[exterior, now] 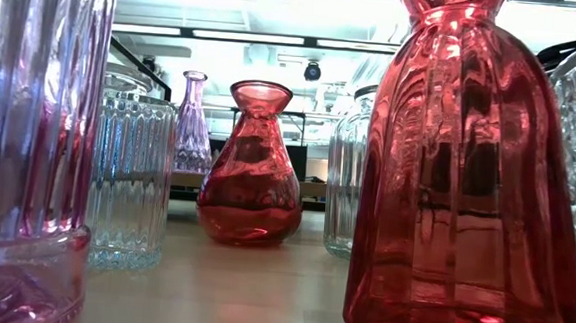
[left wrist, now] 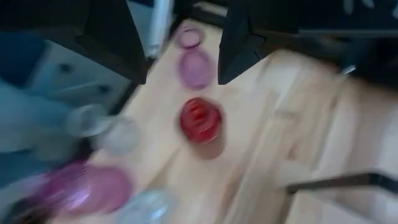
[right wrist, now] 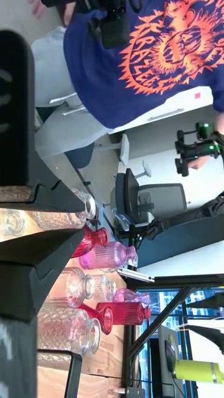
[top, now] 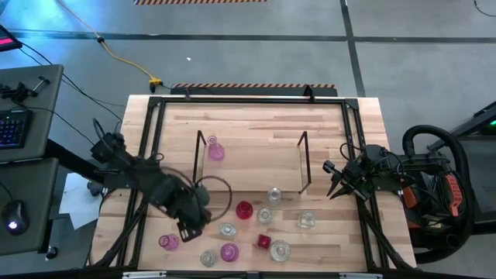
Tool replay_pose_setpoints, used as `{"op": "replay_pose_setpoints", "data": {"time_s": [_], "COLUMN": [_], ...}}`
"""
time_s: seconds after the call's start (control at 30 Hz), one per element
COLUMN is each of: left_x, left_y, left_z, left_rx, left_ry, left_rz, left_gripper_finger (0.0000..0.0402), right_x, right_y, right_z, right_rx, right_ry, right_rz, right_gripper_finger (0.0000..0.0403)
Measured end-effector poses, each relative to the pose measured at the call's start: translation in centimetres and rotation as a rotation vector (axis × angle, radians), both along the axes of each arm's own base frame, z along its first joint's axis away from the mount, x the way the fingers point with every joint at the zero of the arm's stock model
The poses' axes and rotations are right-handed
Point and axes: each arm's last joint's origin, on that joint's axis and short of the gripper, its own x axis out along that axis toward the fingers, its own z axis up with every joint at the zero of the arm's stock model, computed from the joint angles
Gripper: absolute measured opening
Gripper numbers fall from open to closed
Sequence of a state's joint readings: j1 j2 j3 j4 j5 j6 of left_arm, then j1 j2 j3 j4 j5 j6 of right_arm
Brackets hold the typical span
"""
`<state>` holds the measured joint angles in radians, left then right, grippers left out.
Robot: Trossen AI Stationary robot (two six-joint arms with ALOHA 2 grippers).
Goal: Sort vases onto shelf
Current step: Put the red vase on the shelf
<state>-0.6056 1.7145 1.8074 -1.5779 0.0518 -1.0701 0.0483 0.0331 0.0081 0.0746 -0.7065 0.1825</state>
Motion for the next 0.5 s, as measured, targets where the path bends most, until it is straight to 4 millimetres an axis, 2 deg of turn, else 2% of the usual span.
{"op": "replay_pose_setpoints", "data": {"time_s": [0.1, 0.27, 0.33, 0.5], "left_x": [0.1, -0.6, -1.1, -2.5], "left_y": [-1.1, -1.5, -1.3, -0.1], "left_z": [-1.7, -4.8, -5.2, -4.6], "left_rx": [0.033, 0.095, 0.103, 0.126], "left_ry": [0.009, 0.054, 0.053, -0.063], "left_rz": [-0.03, -0.016, -0.042, -0.04], "left_gripper_finger": [0.0188, 0.0184, 0.0184, 0.0184], "right_x": [0.0, 0.0, 0.0, 0.0], "right_y": [0.0, 0.0, 0.0, 0.0], "right_z": [0.0, 0.0, 0.0, 0.0], "right_rx": [0.0, 0.0, 0.0, 0.0], "right_ry": [0.0, 0.0, 0.0, 0.0], "right_rz": [0.0, 0.0, 0.0, 0.001], "right_gripper_finger": [0.0048, 0.0048, 0.0048, 0.0048]}}
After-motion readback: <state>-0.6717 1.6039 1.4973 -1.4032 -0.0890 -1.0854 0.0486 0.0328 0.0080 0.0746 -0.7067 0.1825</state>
